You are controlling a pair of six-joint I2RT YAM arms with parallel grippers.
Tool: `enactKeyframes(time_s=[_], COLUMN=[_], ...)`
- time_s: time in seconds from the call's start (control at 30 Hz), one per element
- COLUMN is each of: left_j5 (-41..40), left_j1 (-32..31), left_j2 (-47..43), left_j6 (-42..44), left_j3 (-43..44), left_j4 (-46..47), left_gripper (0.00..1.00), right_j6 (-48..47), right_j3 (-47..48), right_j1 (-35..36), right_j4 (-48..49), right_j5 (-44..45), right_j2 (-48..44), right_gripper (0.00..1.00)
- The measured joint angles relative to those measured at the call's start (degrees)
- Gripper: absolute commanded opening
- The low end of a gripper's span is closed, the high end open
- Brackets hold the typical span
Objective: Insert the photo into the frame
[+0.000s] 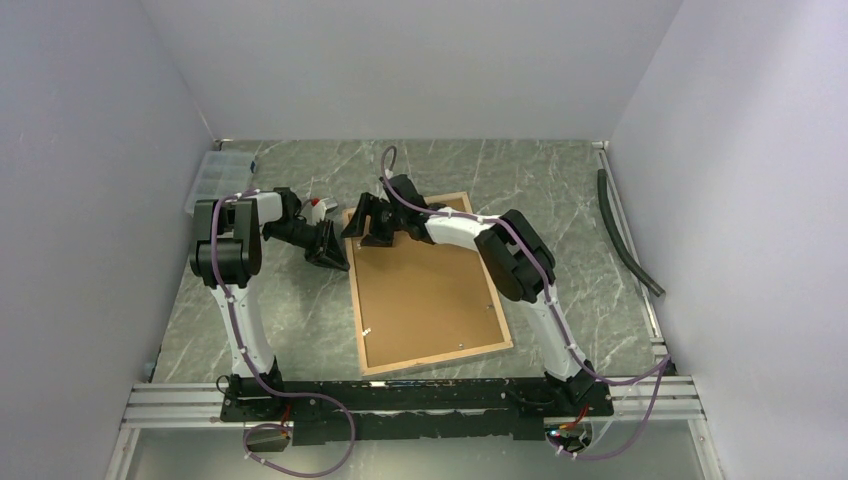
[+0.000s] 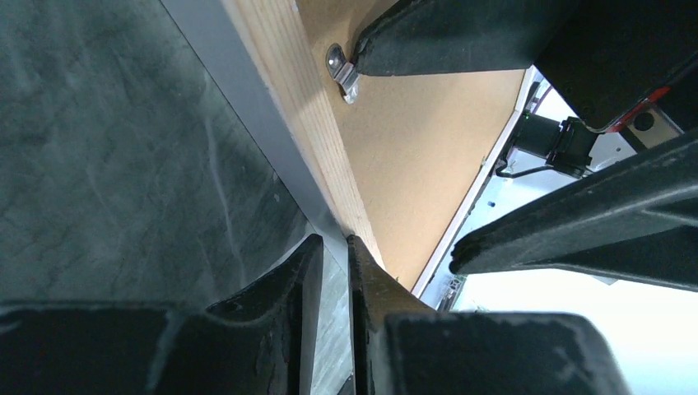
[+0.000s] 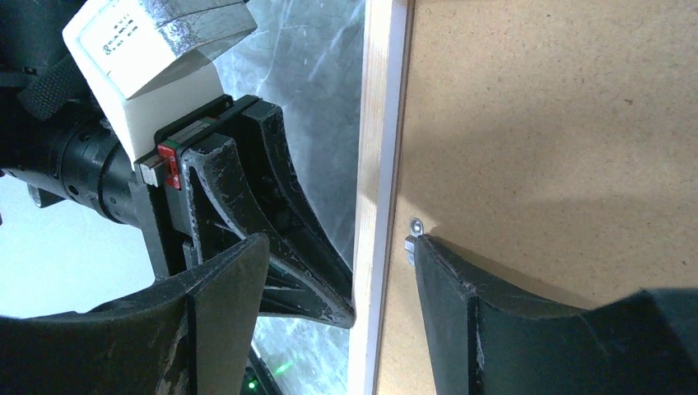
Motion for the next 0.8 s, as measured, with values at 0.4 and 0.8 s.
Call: enactKeyframes(time_s=[0.4, 0.8], left_j5=[0.0, 0.1], left_j1=[0.0, 0.0], left_j2=[0.0, 0.0], left_j6=[0.0, 0.0], left_j3=[0.0, 0.0], left_j4=[0.0, -0.1], left_gripper=[0.21, 0.19], right_j6=[1.3, 1.8], right_j3=[0.0, 0.0], right_j1=[0.2, 0.6], right_j4=[1.4, 3.4], right_j5=[-0.5, -2.1], right_j2=[0.5, 1.3], right_gripper=[0.67, 0.66])
